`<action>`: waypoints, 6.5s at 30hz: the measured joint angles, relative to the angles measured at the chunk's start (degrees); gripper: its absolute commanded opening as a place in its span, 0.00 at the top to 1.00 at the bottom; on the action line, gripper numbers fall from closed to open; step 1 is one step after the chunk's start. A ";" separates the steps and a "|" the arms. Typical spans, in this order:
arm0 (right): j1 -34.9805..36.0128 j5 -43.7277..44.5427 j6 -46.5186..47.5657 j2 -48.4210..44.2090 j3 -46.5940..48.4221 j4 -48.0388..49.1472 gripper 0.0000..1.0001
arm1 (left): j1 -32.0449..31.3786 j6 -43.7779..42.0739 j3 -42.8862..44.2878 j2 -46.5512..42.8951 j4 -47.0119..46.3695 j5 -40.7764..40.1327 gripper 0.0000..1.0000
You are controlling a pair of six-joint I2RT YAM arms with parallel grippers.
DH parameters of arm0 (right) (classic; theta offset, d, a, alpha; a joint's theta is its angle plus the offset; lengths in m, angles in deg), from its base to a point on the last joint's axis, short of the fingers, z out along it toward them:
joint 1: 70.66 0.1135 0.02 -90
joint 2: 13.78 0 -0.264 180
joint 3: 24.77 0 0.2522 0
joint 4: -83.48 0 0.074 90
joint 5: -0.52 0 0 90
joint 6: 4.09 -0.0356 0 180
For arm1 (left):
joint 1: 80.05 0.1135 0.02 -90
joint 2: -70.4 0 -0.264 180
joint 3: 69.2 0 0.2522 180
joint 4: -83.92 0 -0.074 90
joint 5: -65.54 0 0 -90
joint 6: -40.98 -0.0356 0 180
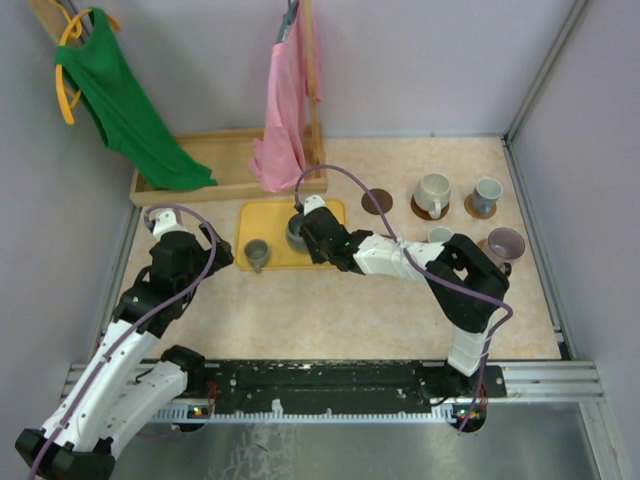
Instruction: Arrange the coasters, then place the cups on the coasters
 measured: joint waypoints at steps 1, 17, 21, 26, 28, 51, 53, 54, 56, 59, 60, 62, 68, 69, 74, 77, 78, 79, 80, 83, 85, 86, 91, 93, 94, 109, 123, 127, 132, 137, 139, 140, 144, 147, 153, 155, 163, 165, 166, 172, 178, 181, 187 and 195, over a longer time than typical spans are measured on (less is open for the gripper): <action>0.00 -0.11 -0.04 0.17 0.00 0.17 0.74 | 0.00 0.00 0.00 0.00 0.00 0.00 0.00; 0.00 0.11 -0.44 2.29 1.16 -0.74 0.70 | 0.00 0.13 -0.02 0.17 -0.04 -0.02 0.00; 0.00 0.50 -0.42 2.86 2.40 -1.25 0.70 | 0.00 0.13 -0.02 0.35 -0.04 -0.04 0.00; 0.00 0.85 -0.24 3.48 3.74 -2.05 0.73 | 0.00 0.11 -0.02 0.37 -0.04 -0.07 0.00; 0.00 0.94 0.00 4.17 4.57 -2.49 0.82 | 0.00 0.11 -0.02 0.50 -0.07 -0.07 0.00; -0.15 2.73 0.02 3.10 3.91 -3.85 1.00 | 0.00 -0.33 -0.04 1.20 -1.38 -0.02 0.00; -0.22 3.39 0.00 1.51 2.91 -5.11 1.00 | 0.00 -0.33 -0.15 1.20 -1.53 0.02 0.00; -0.26 3.82 0.00 0.70 2.54 -5.79 1.00 | 0.00 -0.33 -0.24 1.22 -1.60 0.07 0.00; -0.39 4.83 -0.02 -0.81 1.88 -6.58 1.00 | 0.00 -0.33 -0.33 1.29 -1.70 0.22 0.00; -0.87 5.60 -0.09 -3.96 0.72 -7.37 1.00 | 0.02 -0.33 -0.35 1.49 -1.90 0.50 0.00; -1.16 5.66 -0.20 -5.03 0.33 -7.65 1.00 | 0.02 -0.33 -0.35 1.60 -2.08 0.66 0.00; -2.01 5.88 -0.46 -7.67 -0.74 -7.91 1.00 | 0.00 -0.35 -0.44 1.92 -2.60 0.96 0.00; -6.78 7.06 -0.44 -11.39 -1.88 -7.56 1.00 | 0.02 -0.59 -0.59 3.32 -3.58 1.99 0.00; -7.82 7.21 -0.39 -11.41 -1.95 -7.58 1.00 | 0.02 -0.66 -0.59 3.54 -3.76 2.12 0.00; -12.63 8.22 0.42 -11.21 -2.64 -7.52 1.00 | 0.02 -1.20 -0.59 4.70 -4.46 2.62 0.00; -14.99 8.57 1.14 -10.36 -2.64 -6.10 1.00 | 0.02 -1.42 -0.59 4.98 -4.52 2.67 0.00; -15.78 8.46 1.33 -9.90 -2.62 -5.44 1.00 | 0.02 -1.44 -0.59 5.03 -4.52 2.67 0.00; -16.44 8.33 1.55 -9.42 -2.60 -4.94 1.00 | 0.02 -1.44 -0.59 5.09 -4.52 2.67 0.00; -17.27 8.02 1.70 -8.76 -2.58 -4.20 1.00 | 0.02 -1.49 -0.59 5.11 -4.52 2.67 0.00; -19.47 7.13 2.32 -6.62 -2.54 -2.51 1.00 | 0.02 -1.62 -0.57 5.29 -4.50 2.62 0.00; -20.81 6.78 2.67 -4.90 -2.51 -1.62 1.00 | 0.02 -1.62 -0.57 5.53 -4.46 2.62 0.00; -21.53 6.58 2.89 -3.87 -2.51 -1.22 1.00 | 0.02 -1.64 -0.57 5.64 -4.46 2.60 0.00; -23.52 5.53 3.30 -1.66 -2.36 0.15 1.00 | 0.02 -1.62 -0.48 5.81 -4.35 2.38 0.00; -23.76 5.38 3.50 -1.66 -1.97 0.39 1.00 | 0.02 -1.62 -0.22 5.88 -4.22 2.21 0.00; -23.78 5.31 3.56 -1.64 -1.68 0.55 1.00 | 0.02 -1.62 -0.04 5.90 -4.22 2.14 0.00; -24.17 4.70 4.59 2.69 1.33 2.78 1.00 | 0.07 -1.60 0.33 6.62 -4.22 1.68 0.00; -25.51 4.31 5.62 3.23 1.70 3.32 1.00 | 0.07 -1.57 0.33 6.62 -4.11 1.31 0.00; -25.51 4.11 5.62 3.23 1.70 3.32 1.00 | 0.07 -1.57 0.33 6.82 -4.13 1.31 0.00; -25.51 3.65 5.46 3.23 1.70 3.34 1.00 | 0.07 -1.57 0.33 6.95 -4.17 1.31 0.00; -25.51 3.26 5.05 3.23 1.68 3.39 1.00 | 0.07 -1.57 0.33 7.10 -4.31 1.33 0.00; -25.51 3.21 4.92 3.23 1.66 3.37 1.00 | 0.07 -1.57 0.33 7.21 -4.33 1.33 0.00; -25.51 3.19 4.87 3.23 1.64 3.39 1.00 | 0.07 -1.57 0.33 7.28 -4.33 1.33 0.00; -25.51 3.10 4.33 3.23 1.62 3.39 1.00 | 0.07 -1.57 0.33 7.32 -4.37 1.33 0.00; -25.51 3.13 3.91 3.21 1.62 3.39 1.00 | 0.07 -1.55 0.33 7.41 -4.48 1.36 0.00; -25.53 3.06 3.43 3.17 1.53 3.39 1.00 | 0.07 -1.55 0.33 7.80 -4.85 1.36 0.00; -25.53 3.08 3.43 3.17 1.53 3.39 1.00 | 0.07 -1.53 0.33 7.91 -4.96 1.36 0.00; -25.51 2.75 2.54 1.86 0.20 2.97 1.00 | 0.07 -1.36 0.33 8.46 -5.22 1.38 0.00; -25.51 2.73 2.38 1.55 -0.02 2.64 1.00 | 0.07 -1.36 0.33 8.57 -5.27 1.38 0.00; -25.51 2.73 2.34 1.53 -0.02 2.62 1.00 | 0.07 -1.36 0.33 8.70 -5.33 1.40 0.00; -25.51 2.75 2.03 1.51 -0.11 2.69 1.00 | 0.07 -1.36 0.33 9.03 -5.60 1.42 0.00; -25.51 2.75 1.95 1.51 -0.11 2.67 0.87 | 0.07 -1.38 0.33 9.03 -5.60 1.42 0.00; -25.51 2.75 1.95 1.51 -0.11 2.64 0.81 | 0.07 -1.38 0.33 9.03 -5.60 1.42 0.00; -25.51 2.73 1.92 1.51 -0.11 2.71 0.74 | 0.07 -1.36 0.33 8.87 -5.57 1.42 0.00; -25.51 2.73 1.92 1.51 -0.09 3.26 0.73 | 0.07 -1.36 0.33 8.72 -5.57 1.40 0.00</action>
